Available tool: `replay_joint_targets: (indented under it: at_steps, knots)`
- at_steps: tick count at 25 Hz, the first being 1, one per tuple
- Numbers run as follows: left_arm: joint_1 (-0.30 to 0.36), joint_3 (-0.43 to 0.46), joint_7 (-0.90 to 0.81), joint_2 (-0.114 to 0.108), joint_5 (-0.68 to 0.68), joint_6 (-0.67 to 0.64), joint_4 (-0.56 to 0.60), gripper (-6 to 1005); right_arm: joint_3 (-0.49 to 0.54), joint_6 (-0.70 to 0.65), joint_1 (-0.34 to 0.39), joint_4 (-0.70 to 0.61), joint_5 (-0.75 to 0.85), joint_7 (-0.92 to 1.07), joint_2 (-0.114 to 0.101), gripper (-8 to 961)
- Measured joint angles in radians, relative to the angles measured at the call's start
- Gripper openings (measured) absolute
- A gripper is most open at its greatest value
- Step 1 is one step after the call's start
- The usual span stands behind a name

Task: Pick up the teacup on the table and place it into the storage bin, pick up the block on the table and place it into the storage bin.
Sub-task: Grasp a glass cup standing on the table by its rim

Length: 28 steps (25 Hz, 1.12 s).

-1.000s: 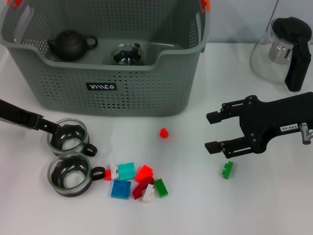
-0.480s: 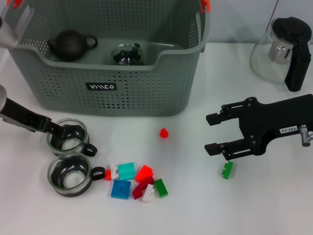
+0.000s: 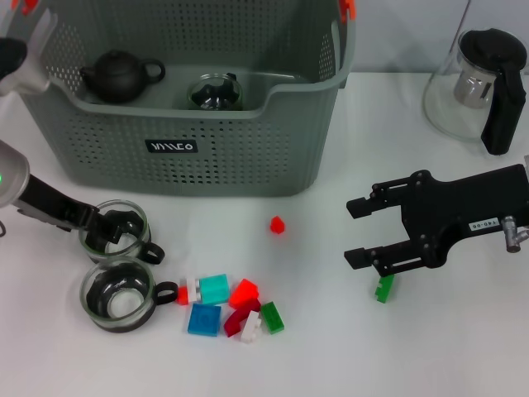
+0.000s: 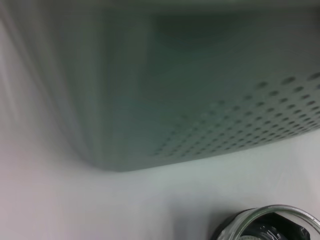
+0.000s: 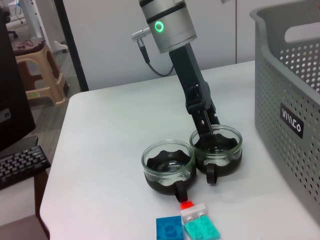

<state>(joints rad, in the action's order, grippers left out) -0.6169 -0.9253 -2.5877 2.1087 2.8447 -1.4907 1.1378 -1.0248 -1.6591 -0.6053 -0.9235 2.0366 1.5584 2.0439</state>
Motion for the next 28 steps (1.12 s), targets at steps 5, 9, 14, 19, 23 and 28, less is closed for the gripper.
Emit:
replay_joint_targets:
  at_steps: [5,9,14,19,23,28]
  knots:
    - [-0.002,-0.015,0.0,0.002,0.001,0.036,-0.035,841,-0.001,0.002,-0.001,0.0,0.003,0.0,0.001,756]
    - [-0.008,-0.015,0.0,0.002,0.005,0.049,-0.052,817,0.002,0.003,0.0,0.0,0.003,0.0,0.002,756]
    - [-0.011,-0.015,-0.001,0.002,0.007,0.052,-0.053,787,0.004,0.007,0.002,0.002,0.004,0.0,0.003,757]
    - [-0.014,-0.015,0.0,0.001,0.009,0.053,-0.057,756,0.004,0.012,0.002,0.003,0.004,0.0,0.002,755]
    - [-0.023,-0.009,-0.001,-0.008,0.009,0.051,-0.077,732,0.004,0.012,0.003,0.003,0.004,0.0,0.002,750]
    - [-0.023,-0.013,-0.001,-0.008,0.009,0.052,-0.08,536,0.005,0.012,0.002,0.003,0.004,0.0,0.002,750]
